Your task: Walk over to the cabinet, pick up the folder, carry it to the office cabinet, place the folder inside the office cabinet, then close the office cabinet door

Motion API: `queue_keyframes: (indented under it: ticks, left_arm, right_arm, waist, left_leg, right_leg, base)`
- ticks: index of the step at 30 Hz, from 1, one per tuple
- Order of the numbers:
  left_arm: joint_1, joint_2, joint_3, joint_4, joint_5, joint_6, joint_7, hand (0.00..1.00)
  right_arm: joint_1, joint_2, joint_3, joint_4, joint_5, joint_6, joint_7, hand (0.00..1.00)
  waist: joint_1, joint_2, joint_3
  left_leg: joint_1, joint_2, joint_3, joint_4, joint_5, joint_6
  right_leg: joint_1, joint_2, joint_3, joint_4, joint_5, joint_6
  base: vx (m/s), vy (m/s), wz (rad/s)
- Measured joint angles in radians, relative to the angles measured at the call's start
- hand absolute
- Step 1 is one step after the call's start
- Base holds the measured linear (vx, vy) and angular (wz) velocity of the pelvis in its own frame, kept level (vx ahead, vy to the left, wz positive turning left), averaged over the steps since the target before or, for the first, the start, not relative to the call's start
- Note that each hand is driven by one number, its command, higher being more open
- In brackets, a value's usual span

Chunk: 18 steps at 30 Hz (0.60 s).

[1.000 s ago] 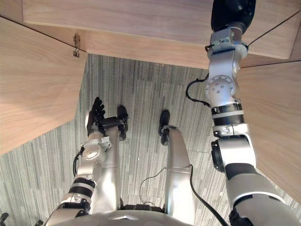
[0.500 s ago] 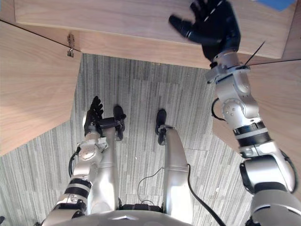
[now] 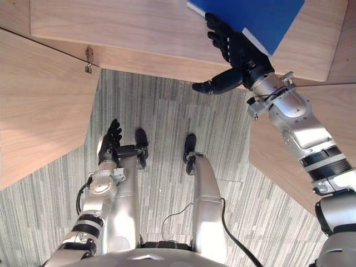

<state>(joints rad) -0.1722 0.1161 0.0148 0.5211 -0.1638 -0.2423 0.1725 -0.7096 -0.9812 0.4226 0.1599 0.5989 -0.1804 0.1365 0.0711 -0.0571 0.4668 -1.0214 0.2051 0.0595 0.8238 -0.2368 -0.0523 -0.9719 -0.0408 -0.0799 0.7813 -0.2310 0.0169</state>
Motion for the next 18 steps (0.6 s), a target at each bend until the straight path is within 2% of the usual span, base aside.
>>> queue_keyframes:
  ticks: [5, 6, 8, 12, 18]
  left_arm:
    - [0.000, 0.000, -0.002, 0.003, 0.000, -0.009, -0.008, 1.00]
    - [0.000, 0.000, -0.003, 0.003, 0.000, -0.010, -0.008, 1.00]
    - [0.000, 0.000, -0.003, 0.003, 0.000, -0.010, -0.008, 1.00]
    - [-0.001, 0.000, -0.003, 0.008, 0.000, -0.010, -0.006, 1.00]
    - [-0.003, -0.007, 0.005, 0.011, 0.020, -0.009, 0.015, 1.00]
  right_arm:
    - [0.009, 0.000, 0.001, -0.015, -0.039, 0.000, 0.004, 1.00]
    - [0.016, 0.001, 0.000, -0.023, -0.037, 0.000, 0.006, 0.00]
    - [0.035, 0.013, -0.012, -0.041, -0.036, 0.000, 0.006, 0.00]
    - [0.103, 0.134, -0.111, -0.101, -0.051, -0.001, -0.046, 0.00]
    - [0.112, 0.297, -0.226, -0.181, -0.398, -0.031, -0.233, 0.00]
  waist:
    - [0.002, 0.000, 0.000]
    - [0.003, 0.000, -0.001]
    - [0.003, 0.000, -0.001]
    - [0.003, 0.001, -0.004]
    - [0.002, 0.002, -0.005]
  left_leg:
    - [0.000, 0.000, 0.006, 0.001, -0.001, 0.002]
    - [0.000, 0.000, 0.006, 0.001, 0.000, 0.002]
    - [0.000, 0.000, 0.006, 0.001, 0.000, 0.003]
    - [0.000, 0.000, 0.007, 0.000, 0.000, 0.003]
    - [0.000, -0.001, 0.006, 0.000, 0.005, 0.010]
  right_leg:
    - [0.000, -0.002, 0.001, 0.000, 0.001, 0.001]
    - [0.000, -0.002, 0.000, 0.000, 0.001, 0.001]
    - [0.000, -0.002, 0.000, 0.000, 0.001, 0.001]
    - [0.000, -0.002, 0.000, 0.000, 0.001, 0.001]
    - [-0.003, -0.001, -0.002, 0.002, 0.000, 0.001]
  base:
    - [0.00, 0.000, 0.00]
    - [0.00, 0.000, 0.00]
    - [0.00, 0.000, 0.00]
    - [0.00, 0.000, 0.00]
    - [0.00, 0.000, 0.00]
